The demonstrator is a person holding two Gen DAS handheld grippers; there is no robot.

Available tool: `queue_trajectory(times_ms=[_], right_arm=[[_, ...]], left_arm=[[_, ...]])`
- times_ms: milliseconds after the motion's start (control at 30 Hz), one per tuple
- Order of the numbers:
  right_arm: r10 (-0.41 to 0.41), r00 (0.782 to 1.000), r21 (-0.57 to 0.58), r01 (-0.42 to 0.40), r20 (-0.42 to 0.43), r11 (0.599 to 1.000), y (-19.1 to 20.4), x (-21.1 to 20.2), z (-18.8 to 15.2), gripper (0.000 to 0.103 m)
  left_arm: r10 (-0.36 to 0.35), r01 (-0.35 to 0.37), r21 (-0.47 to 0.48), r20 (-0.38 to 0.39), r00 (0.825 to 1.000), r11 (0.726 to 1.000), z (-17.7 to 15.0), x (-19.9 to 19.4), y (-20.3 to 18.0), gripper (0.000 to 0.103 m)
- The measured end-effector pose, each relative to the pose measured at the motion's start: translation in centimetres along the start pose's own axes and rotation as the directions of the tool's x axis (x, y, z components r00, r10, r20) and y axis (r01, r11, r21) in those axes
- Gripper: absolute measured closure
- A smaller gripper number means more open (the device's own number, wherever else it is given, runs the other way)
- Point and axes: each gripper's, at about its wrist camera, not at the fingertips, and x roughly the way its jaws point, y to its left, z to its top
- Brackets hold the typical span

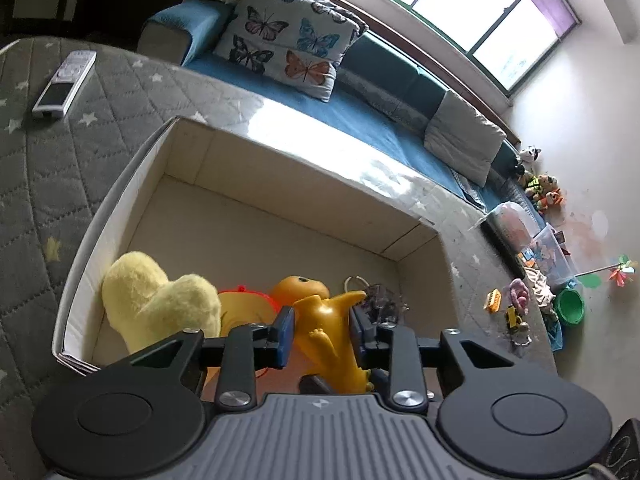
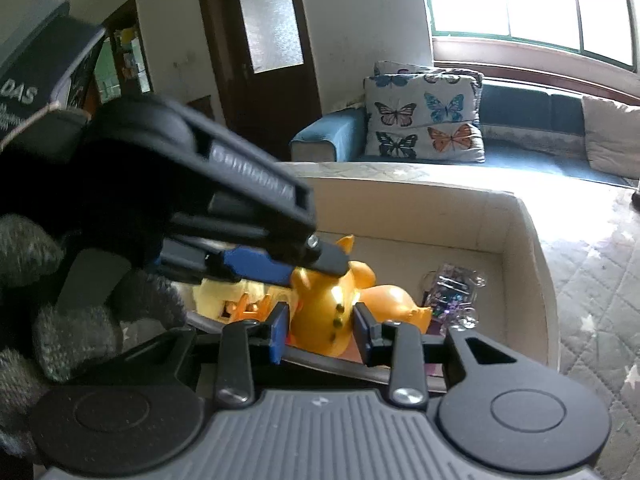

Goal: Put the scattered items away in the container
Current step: 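Lift the yellow rubber toy over the box rim and lower it inside, then open the right gripper and withdraw it from the box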

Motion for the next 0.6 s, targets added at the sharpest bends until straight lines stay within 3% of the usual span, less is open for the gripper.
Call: queue_trajectory(times_ms=[600], right_arm=[[-0.019, 1.0, 0.025, 0.019, 0.016, 1.0, 1.0, -1.7, -0.6, 0.069]], left_arm=[[0.009, -0.009, 0.025, 0.01, 1.0, 1.0, -0.7, -1.2, 0.6, 0.071]])
